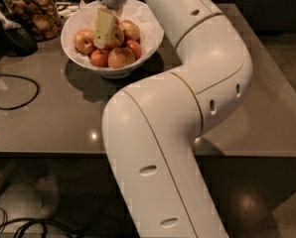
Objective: Pick apple from white bowl
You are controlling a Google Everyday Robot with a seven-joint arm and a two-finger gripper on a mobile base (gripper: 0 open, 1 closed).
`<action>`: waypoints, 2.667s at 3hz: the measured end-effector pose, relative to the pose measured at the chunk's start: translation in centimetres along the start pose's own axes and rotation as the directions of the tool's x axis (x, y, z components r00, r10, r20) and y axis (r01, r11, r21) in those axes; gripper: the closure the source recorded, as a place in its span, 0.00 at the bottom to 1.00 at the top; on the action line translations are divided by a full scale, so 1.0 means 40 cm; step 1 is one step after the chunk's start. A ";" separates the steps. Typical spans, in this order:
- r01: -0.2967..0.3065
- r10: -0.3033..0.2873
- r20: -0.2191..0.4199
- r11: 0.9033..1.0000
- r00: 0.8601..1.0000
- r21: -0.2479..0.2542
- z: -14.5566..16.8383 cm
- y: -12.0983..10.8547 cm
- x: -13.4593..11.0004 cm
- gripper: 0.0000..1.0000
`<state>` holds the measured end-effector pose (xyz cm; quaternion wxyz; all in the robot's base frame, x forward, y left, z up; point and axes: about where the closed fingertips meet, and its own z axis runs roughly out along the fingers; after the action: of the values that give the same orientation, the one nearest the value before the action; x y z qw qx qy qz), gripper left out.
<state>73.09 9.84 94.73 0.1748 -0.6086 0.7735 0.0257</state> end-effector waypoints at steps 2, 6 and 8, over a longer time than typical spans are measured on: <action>-0.001 0.001 -0.022 1.000 1.000 -0.011 0.031 -0.003 0.003 0.17; 0.007 -0.009 -0.049 0.999 0.999 -0.033 0.066 0.004 0.009 0.25; 0.013 -0.015 -0.064 1.000 0.998 -0.028 0.070 -0.001 0.016 0.41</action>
Offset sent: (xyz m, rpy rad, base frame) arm -0.0092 -0.0127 -0.0098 -0.0810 0.1034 0.0058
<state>73.69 9.93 91.91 0.1416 -0.6170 0.7740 0.0158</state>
